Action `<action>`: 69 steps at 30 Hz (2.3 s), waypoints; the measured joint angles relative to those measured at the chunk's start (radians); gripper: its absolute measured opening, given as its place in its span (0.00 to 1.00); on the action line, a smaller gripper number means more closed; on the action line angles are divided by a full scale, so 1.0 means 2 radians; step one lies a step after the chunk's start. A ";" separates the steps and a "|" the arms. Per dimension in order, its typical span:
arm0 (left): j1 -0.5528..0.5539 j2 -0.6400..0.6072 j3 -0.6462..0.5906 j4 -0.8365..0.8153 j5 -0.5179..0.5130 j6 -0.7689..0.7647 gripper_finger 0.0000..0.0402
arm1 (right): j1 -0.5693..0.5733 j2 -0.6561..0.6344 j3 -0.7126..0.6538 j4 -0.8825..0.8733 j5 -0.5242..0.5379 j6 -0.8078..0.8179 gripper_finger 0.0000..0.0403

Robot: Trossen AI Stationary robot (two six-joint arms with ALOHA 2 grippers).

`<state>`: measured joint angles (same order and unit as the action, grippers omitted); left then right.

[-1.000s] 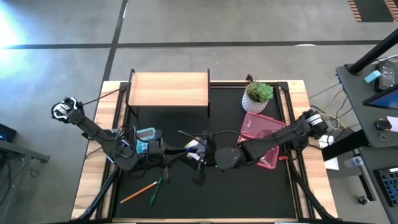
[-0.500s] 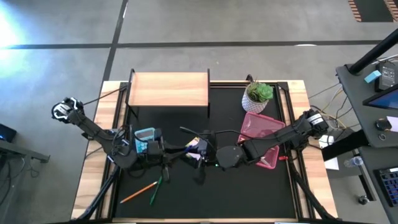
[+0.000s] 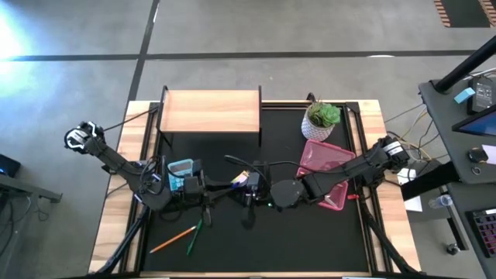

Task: Pack school essentials
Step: Put the blue pen into the pink supply box

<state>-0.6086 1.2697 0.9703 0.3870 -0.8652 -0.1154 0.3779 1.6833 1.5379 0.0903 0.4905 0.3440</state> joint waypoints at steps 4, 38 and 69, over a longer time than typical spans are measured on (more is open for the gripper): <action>0.000 0.000 0.000 0.000 0.000 0.000 0.06 | 0.000 0.000 0.000 -0.003 0.000 0.003 0.06; 0.000 0.000 -0.009 -0.266 0.110 -0.354 0.55 | 0.013 -0.116 -0.016 -0.831 -0.070 0.452 0.06; -0.085 0.003 -0.064 -0.515 0.365 -0.671 0.55 | 0.014 -0.117 -0.270 -0.675 -0.208 0.494 0.08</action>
<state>-0.7795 1.2761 0.8433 -0.6433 -0.1343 -1.4569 0.4053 1.4490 0.9985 -1.2602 0.0746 1.3312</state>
